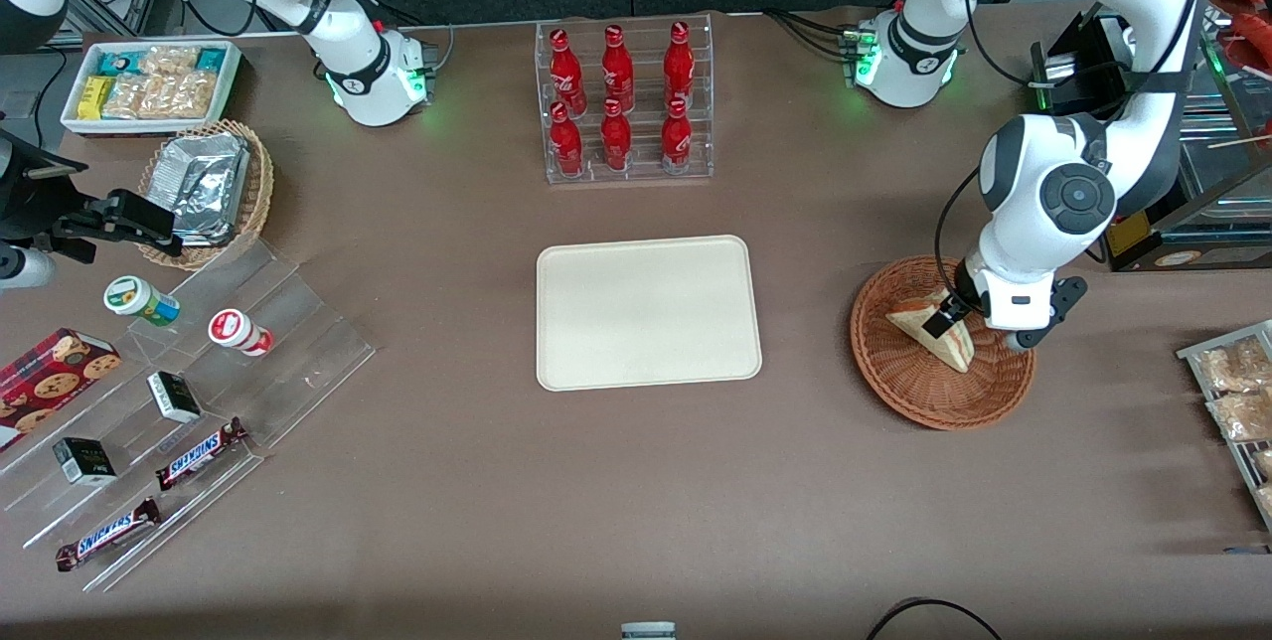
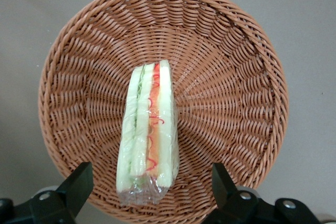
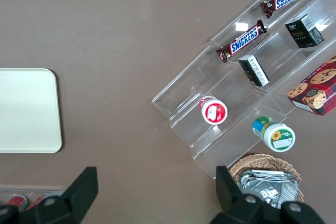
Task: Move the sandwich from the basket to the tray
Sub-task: 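Lower the left gripper around the sandwich and close on it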
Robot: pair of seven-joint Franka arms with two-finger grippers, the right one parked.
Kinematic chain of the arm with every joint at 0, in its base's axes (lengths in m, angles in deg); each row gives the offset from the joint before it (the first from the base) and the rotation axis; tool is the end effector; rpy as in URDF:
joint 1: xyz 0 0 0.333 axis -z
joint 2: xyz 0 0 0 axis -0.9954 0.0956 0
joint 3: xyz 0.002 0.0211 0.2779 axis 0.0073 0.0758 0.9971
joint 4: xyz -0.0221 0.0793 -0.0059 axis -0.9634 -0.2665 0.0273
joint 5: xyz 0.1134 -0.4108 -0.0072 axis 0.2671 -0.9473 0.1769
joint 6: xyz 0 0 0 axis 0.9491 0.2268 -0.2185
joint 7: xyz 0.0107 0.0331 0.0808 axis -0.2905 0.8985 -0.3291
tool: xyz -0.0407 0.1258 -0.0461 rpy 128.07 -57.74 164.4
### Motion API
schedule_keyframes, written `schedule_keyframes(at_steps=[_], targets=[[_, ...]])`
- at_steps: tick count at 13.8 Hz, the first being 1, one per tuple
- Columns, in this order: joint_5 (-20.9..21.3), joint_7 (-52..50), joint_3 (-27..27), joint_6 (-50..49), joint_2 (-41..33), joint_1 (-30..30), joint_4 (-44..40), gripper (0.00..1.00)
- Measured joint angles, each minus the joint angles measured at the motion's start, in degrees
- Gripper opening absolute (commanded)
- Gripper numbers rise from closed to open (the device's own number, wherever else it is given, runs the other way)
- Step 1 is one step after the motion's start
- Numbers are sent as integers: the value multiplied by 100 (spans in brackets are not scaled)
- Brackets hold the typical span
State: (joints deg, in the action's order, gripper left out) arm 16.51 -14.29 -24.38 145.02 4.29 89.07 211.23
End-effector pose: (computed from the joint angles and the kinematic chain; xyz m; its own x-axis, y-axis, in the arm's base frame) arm 0.5558 -0.0749 0.2124 0.7382 0.6733 0.0413 0.6746 -0.7373 -0.0368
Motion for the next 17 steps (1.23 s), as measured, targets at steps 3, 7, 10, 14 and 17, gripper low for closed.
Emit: schedule_keyframes(at_steps=[3,7,10,14,17], targets=[[1,-79,0,230,0,0,147,100],[2,-95,5,701,33,0,420,100],[2,-104,22,955,142,-3,576,96],[2,-106,40,973,202,-17,605,0],[4,-105,40,949,199,-17,605,0]])
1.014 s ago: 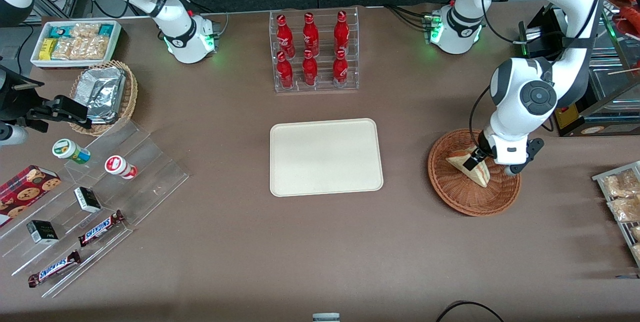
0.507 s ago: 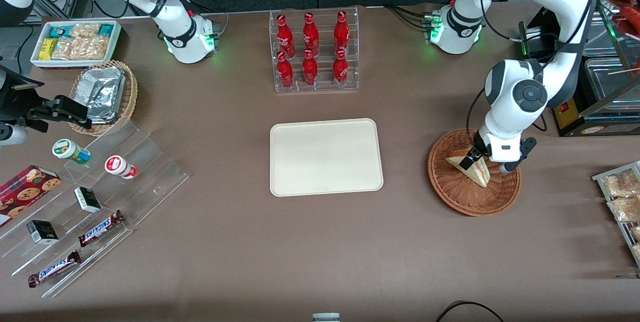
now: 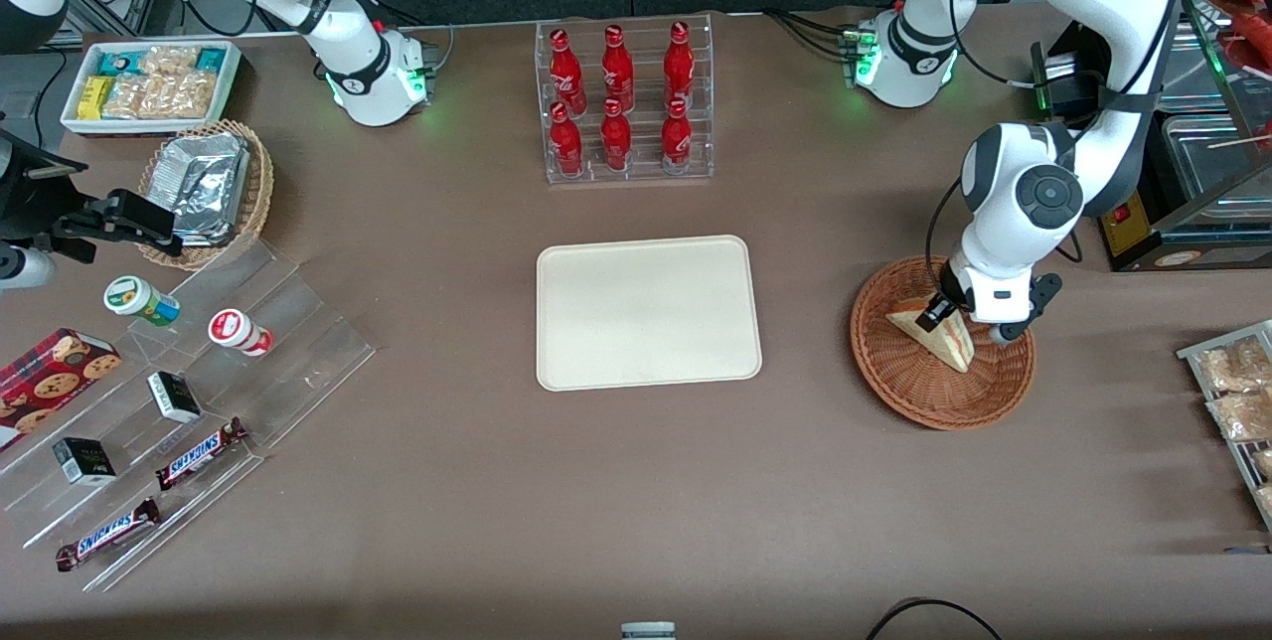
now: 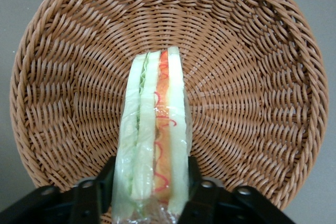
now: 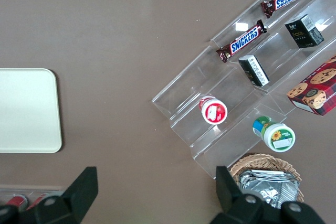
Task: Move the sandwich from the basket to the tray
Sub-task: 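Lower the left gripper around the sandwich and close on it, then lift the sandwich and carry it with the left gripper over the tray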
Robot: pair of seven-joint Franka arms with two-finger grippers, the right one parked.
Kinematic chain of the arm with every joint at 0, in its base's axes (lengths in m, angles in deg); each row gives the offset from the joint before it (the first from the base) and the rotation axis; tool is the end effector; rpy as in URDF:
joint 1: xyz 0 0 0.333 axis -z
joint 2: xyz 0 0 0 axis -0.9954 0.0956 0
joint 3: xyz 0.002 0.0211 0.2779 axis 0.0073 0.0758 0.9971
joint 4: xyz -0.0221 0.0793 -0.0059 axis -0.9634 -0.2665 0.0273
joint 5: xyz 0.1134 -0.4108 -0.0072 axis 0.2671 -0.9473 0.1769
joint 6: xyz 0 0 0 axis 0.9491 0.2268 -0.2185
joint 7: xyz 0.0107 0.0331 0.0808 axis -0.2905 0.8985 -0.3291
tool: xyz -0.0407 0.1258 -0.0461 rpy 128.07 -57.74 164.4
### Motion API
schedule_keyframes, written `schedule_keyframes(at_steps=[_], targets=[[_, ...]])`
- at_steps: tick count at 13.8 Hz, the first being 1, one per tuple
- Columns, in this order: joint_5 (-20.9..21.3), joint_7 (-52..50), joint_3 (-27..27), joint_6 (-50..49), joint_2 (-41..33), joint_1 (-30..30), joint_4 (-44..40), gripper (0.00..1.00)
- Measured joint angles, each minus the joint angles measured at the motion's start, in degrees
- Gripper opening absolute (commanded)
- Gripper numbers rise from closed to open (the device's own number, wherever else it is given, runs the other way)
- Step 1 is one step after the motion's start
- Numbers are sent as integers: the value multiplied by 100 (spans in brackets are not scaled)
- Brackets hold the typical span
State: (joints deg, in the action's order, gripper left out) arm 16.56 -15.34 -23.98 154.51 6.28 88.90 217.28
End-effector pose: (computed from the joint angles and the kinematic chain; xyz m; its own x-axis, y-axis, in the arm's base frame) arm 0.5314 -0.0690 0.1636 0.7247 0.6873 0.0482 0.6884 -0.7252 -0.0094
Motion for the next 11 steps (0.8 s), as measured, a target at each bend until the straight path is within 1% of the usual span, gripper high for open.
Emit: schedule_keyframes(at_steps=[3,5,8,11], targets=[[12,5,-17,-147,-70,12,-43,0],[25,72,-52,-559,-163,113,-225,0],[31,450,-107,-1634,-267,512,-873,0],[32,1204,-143,-2129,-277,864,-1385,0]])
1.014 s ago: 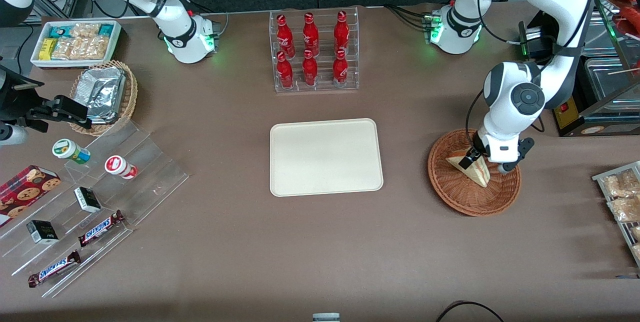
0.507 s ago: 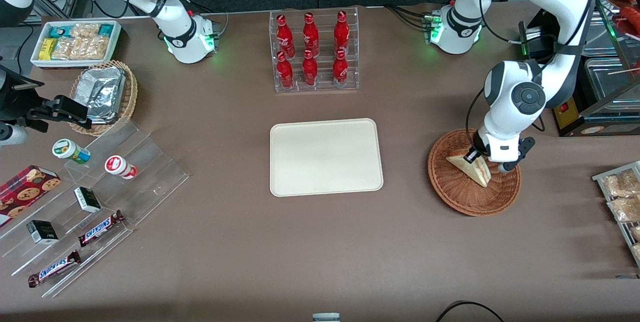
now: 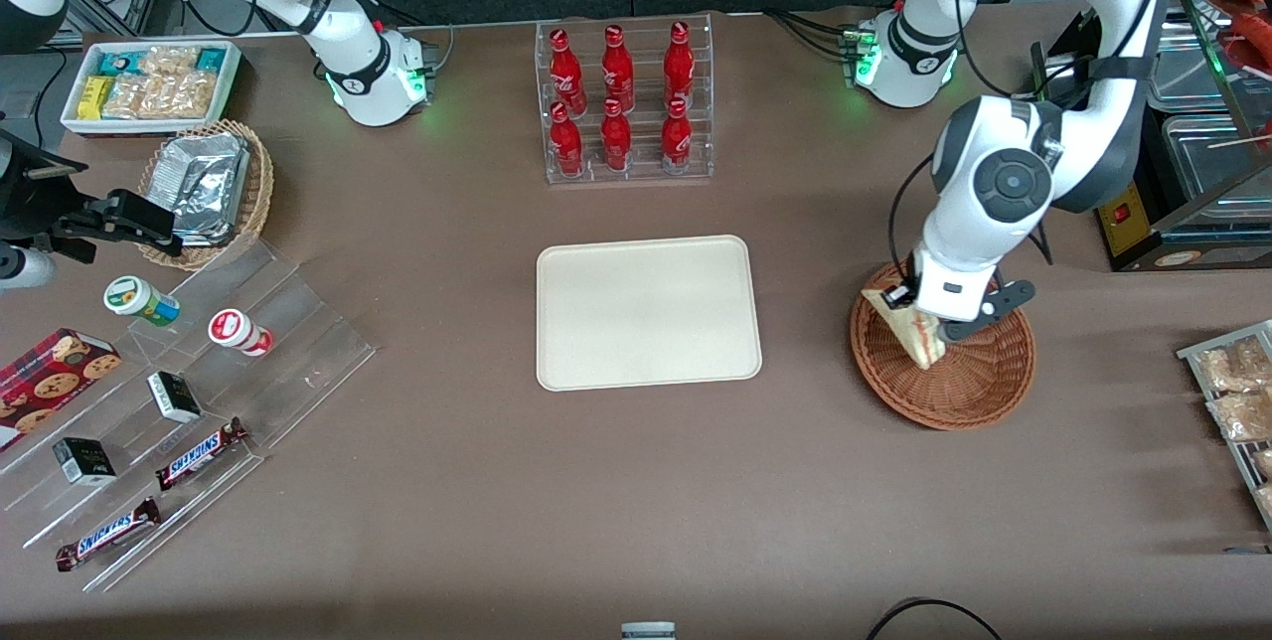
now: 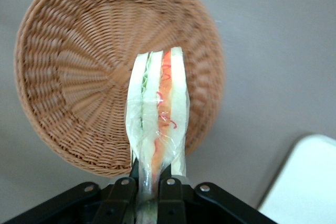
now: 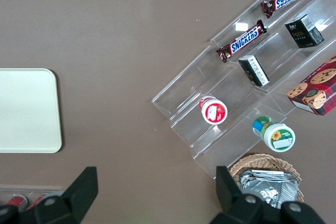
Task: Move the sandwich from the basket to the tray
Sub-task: 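Lift the sandwich and carry it with the left gripper over the tray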
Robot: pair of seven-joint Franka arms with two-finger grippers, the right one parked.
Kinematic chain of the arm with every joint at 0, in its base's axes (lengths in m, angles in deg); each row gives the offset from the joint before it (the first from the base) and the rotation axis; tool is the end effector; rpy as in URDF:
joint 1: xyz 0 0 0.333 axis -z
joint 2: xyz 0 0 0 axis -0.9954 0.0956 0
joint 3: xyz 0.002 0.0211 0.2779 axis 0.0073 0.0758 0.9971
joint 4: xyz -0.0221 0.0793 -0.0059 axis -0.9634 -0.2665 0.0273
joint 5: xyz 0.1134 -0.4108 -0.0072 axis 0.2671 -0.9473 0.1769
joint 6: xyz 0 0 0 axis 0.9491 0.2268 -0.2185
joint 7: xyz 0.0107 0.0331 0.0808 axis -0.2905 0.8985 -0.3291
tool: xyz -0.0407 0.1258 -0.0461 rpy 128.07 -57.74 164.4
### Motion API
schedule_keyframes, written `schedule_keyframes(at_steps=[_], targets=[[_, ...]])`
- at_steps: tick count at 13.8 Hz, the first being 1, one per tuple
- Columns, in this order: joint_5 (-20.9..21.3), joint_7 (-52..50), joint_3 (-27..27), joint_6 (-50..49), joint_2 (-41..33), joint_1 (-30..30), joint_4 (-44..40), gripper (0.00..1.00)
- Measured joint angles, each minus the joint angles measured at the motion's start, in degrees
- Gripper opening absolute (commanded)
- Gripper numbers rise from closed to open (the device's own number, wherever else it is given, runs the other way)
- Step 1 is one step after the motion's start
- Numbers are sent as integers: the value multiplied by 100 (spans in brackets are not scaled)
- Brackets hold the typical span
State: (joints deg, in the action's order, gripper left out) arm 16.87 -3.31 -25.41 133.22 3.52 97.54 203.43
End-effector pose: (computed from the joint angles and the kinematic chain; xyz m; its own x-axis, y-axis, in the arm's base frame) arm 0.5569 -0.1682 0.2643 0.9245 0.3813 0.0010 0.3798 -0.9205 -0.0916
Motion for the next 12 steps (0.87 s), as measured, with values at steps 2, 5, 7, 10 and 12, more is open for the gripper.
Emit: schedule_keyframes(at_steps=[2,5,7,10,12], targets=[[-12,376,-10,-19,4,229,-133,0],[-19,510,-27,-19,163,836,-328,0],[-30,442,-37,-19,473,1282,-653,0],[-40,314,-42,-18,1089,1779,-1330,0],[-236,290,-44,-102,1542,2017,-1882,0]])
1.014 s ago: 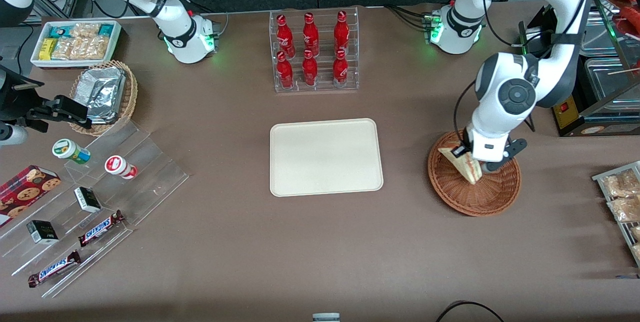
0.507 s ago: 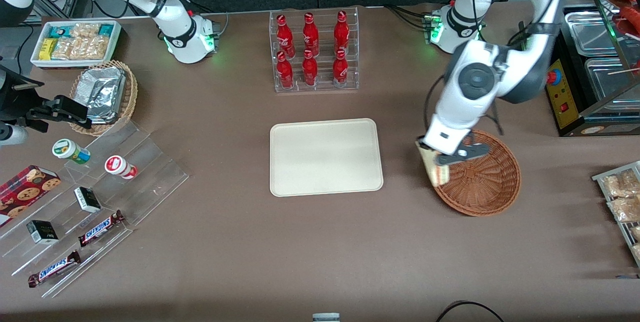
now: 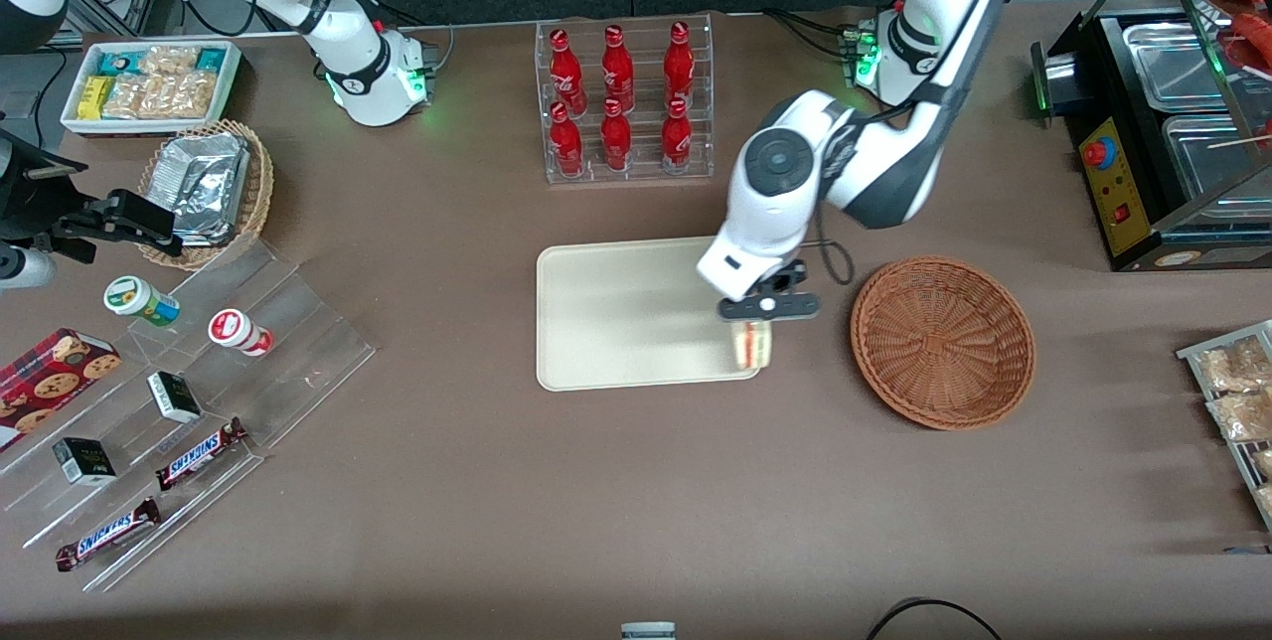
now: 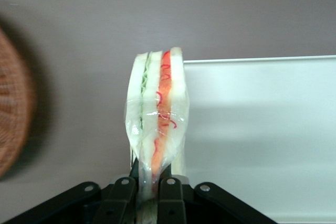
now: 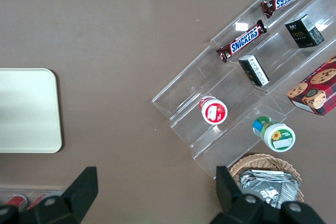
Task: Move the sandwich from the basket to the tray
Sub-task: 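Lift the sandwich and carry it with the left gripper over the tray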
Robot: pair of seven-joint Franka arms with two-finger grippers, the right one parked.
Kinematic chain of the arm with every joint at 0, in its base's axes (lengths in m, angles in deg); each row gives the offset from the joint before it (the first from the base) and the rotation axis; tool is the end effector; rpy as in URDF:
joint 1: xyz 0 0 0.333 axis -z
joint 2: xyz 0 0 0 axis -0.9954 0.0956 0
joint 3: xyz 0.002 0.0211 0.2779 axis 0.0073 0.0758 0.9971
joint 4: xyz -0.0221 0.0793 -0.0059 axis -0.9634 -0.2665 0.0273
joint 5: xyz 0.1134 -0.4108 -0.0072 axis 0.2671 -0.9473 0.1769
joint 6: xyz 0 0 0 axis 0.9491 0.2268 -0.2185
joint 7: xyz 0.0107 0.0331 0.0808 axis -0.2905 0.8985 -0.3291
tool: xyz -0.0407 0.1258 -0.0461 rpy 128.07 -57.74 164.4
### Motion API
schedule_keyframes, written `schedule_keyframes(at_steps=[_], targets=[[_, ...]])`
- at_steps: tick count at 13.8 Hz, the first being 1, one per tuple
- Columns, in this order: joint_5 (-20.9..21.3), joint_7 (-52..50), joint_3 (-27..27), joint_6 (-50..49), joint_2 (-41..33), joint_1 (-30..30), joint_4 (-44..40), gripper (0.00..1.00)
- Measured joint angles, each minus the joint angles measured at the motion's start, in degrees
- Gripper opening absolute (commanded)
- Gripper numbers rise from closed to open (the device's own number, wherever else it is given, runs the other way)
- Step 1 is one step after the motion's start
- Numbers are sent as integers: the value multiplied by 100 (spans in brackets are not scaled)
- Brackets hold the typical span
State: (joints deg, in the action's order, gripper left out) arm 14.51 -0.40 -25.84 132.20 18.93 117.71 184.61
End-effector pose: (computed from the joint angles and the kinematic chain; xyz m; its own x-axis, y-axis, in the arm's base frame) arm 0.5267 -0.4046 0.2499 0.9999 0.0130 -0.0042 0.0129 -0.9997 -0.0220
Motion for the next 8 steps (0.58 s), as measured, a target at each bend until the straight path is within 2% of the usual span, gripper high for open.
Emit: schedule_keyframes(at_steps=[1,4,8], targets=[[-134,-15,1,-203,267,126,-367,0],[-194,-262,-1,-763,1119,476,-1538,0],[-203,-527,0,-833,1815,773,-2318,0]])
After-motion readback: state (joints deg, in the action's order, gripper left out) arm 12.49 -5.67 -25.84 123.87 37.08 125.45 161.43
